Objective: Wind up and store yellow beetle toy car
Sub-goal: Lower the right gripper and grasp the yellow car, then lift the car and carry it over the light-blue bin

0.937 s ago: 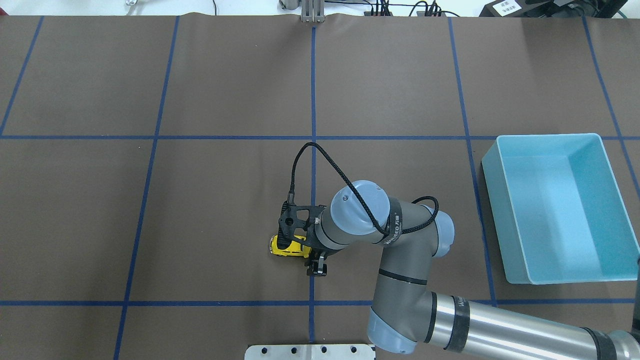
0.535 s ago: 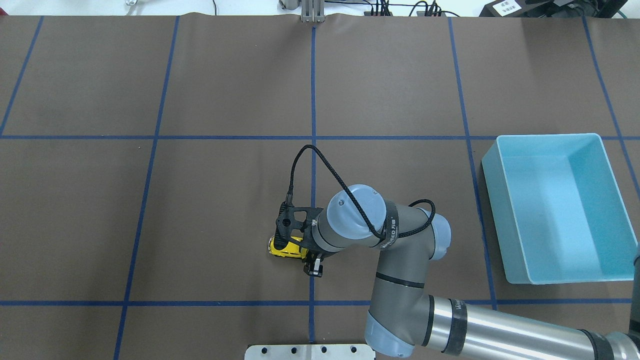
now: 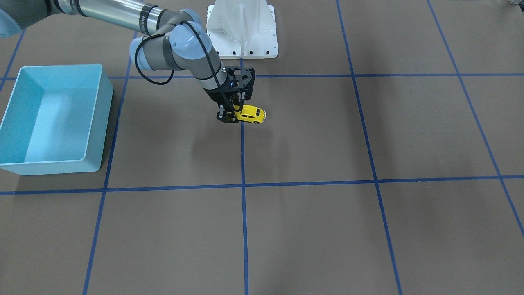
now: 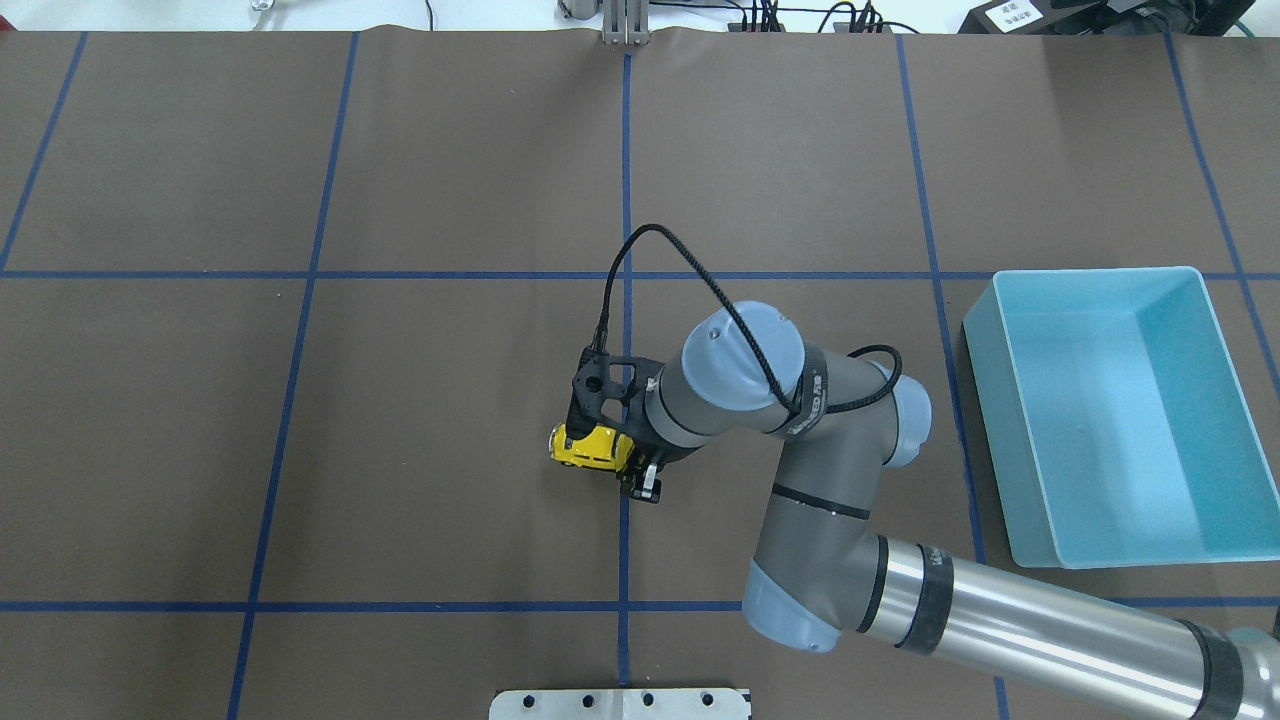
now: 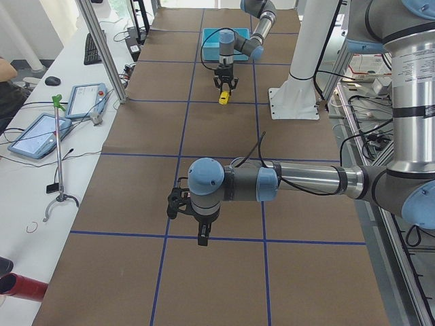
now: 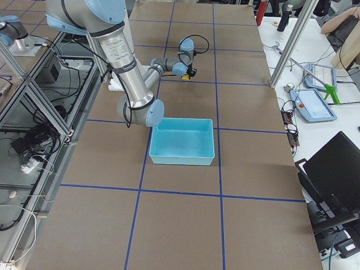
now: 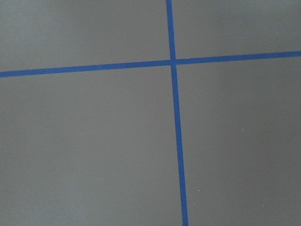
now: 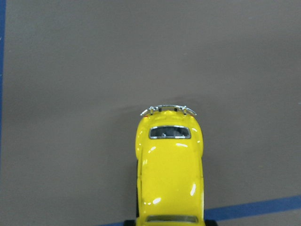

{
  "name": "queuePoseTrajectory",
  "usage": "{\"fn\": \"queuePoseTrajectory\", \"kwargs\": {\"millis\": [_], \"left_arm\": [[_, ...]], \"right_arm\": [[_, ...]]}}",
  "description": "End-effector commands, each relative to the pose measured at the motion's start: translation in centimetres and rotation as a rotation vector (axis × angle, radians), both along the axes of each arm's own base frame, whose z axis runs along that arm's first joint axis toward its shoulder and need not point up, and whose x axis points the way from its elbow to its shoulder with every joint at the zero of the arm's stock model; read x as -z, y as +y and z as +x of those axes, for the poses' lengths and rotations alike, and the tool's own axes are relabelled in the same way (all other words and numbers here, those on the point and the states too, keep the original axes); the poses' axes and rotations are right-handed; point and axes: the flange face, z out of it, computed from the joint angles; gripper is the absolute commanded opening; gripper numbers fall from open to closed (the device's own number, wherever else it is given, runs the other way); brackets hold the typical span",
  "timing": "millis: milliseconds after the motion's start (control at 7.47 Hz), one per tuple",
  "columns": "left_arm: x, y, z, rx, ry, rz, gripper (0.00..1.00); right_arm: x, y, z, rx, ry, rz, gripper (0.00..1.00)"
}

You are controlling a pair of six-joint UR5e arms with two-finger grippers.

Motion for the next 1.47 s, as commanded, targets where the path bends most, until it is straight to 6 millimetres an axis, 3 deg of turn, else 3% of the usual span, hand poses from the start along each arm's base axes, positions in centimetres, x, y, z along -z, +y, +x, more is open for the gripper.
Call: {"fn": "queuePoseTrajectory", "kwargs": {"millis": [0, 268, 535, 669, 803, 1071, 1339], "left_arm": [[-0.1, 0.1, 0.0, 0.0, 0.0, -0.002, 1.0], [0.0, 0.0, 0.0, 0.0, -0.001, 0.0, 1.0], [-0.1, 0.1, 0.0, 0.0, -0.001, -0.002, 1.0], [0.0, 0.1, 0.0, 0.0, 0.0, 0.0, 1.0], [0.0, 0.1, 0.0, 0.0, 0.0, 0.0, 1.0], [0.0, 0.1, 0.0, 0.0, -0.001, 0.0, 1.0], [0.0, 0.1, -0.1, 0.002, -0.001, 0.0, 1.0]], "right_arm": [[-2.8, -7.0, 10.1, -0.09, -0.01, -0.065, 0.0], [-6.5, -10.8, 21.7, -0.189, -0.026, -0.12, 0.0], [-11.1, -11.3, 29.6, -0.204, -0.032, -0.174, 0.0], [-14.4, -11.8, 33.9, -0.23, -0.012, -0.171, 0.0], [-18.3, -11.2, 36.9, -0.255, 0.022, -0.186, 0.0], [-25.5, -7.3, 39.9, -0.287, 0.033, -0.214, 0.0], [-29.8, -3.9, 42.1, -0.305, 0.039, -0.25, 0.0]]}}
